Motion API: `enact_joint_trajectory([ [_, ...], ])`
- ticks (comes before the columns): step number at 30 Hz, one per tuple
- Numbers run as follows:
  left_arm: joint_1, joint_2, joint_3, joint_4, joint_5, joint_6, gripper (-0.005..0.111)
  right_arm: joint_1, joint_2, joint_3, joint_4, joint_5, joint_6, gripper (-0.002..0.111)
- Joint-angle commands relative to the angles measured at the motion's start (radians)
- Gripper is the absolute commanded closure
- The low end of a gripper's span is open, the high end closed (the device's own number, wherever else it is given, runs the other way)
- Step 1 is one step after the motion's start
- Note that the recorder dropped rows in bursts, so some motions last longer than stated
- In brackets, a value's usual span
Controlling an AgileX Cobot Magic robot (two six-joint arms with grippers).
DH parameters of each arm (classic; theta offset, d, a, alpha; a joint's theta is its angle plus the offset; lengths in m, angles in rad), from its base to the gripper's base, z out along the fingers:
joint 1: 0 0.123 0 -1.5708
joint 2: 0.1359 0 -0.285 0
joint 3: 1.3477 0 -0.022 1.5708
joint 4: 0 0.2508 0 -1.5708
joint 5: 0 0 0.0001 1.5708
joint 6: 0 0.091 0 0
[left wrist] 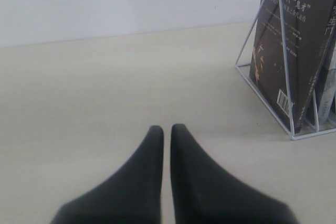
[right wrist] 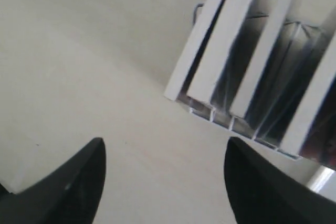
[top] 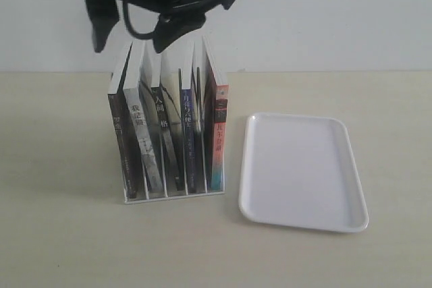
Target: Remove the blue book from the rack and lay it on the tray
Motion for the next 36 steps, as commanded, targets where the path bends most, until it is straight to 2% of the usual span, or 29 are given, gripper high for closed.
enact_joint_trajectory([
  [1,0.002,-0.003,-0.003,-0.002,-0.016,0.002,0.102,0.019,0.039,-0.001,0.020,-0.052,0.008,0.046],
  [12,0.002,-0.003,-0.003,-0.002,-0.016,0.002,0.102,0.017,0.157,-0.001,0.080,-0.112,0.005,0.046],
  [30,0.002,-0.003,-0.003,-0.002,-0.016,0.002,0.102,0.017,0.203,-0.001,0.118,-0.157,0.009,0.046],
  [36,0.002,-0.003,-0.003,-0.002,-0.016,0.002,0.102,0.017,0.202,-0.001,-0.014,-0.163,0.095,0.049],
])
